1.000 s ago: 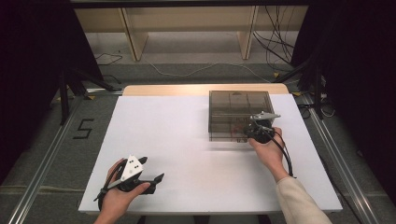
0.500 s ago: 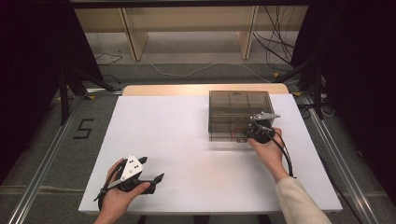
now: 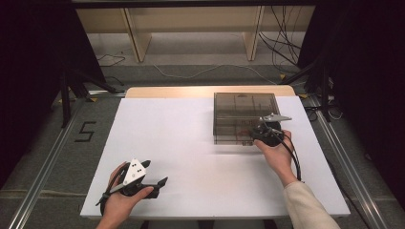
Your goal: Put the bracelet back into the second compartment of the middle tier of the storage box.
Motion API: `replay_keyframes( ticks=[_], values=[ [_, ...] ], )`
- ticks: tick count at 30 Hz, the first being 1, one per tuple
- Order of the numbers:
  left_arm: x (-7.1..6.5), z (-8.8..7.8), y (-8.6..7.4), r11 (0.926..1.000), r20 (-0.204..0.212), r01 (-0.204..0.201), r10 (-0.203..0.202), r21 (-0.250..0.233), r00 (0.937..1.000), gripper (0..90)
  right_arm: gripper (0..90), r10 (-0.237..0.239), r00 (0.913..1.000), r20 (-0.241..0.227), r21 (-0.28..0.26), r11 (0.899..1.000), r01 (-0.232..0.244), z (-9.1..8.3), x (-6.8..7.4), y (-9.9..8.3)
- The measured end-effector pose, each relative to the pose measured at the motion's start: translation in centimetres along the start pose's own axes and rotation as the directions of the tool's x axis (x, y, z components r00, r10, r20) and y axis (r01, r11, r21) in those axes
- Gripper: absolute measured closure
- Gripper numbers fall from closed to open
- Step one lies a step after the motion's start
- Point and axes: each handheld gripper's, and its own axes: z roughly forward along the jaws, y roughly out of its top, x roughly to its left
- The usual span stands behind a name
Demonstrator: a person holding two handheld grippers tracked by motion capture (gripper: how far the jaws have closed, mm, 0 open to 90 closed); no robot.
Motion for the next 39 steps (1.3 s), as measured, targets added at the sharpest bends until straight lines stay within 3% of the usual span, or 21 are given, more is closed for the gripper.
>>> replay_keyframes(
  ticks=[10,16,20,29,39],
  values=[
    [0.0,0.0,0.0,1.0,0.0,0.003,-0.003,-0.001,1.0,16.5,61.6,0.004,1.0,-0.003,-0.001,1.0,-0.005,-1.2,0.0,0.0],
    [0.0,0.0,0.0,1.0,0.0,0.004,-0.004,-0.001,1.0,16.5,43.9,0.029,0.9996,0.0,0.008,1.0,-0.029,-2.0,-0.2,-0.2],
    [-0.1,0.0,0.0,1.0,0.0,0.007,-0.007,-0.001,1.0,16.4,36.7,0.03,0.9995,-0.009,0.019,0.999,-0.029,-2.8,-0.3,-0.4],
    [-0.1,0.0,-0.1,0.9999,0.002,0.011,-0.011,-0.001,0.9999,16.4,29.8,-0.001,0.9975,-0.07,-0.012,1.0,0.001,-4.9,0.3,-1.9],
    [-0.2,0.1,-0.1,1.0,0.008,0.007,-0.007,0.003,0.9999,16.4,28.9,-0.037,0.9905,-0.132,-0.013,0.999,0.035,-6.2,1.1,-4.4]
  ],
)
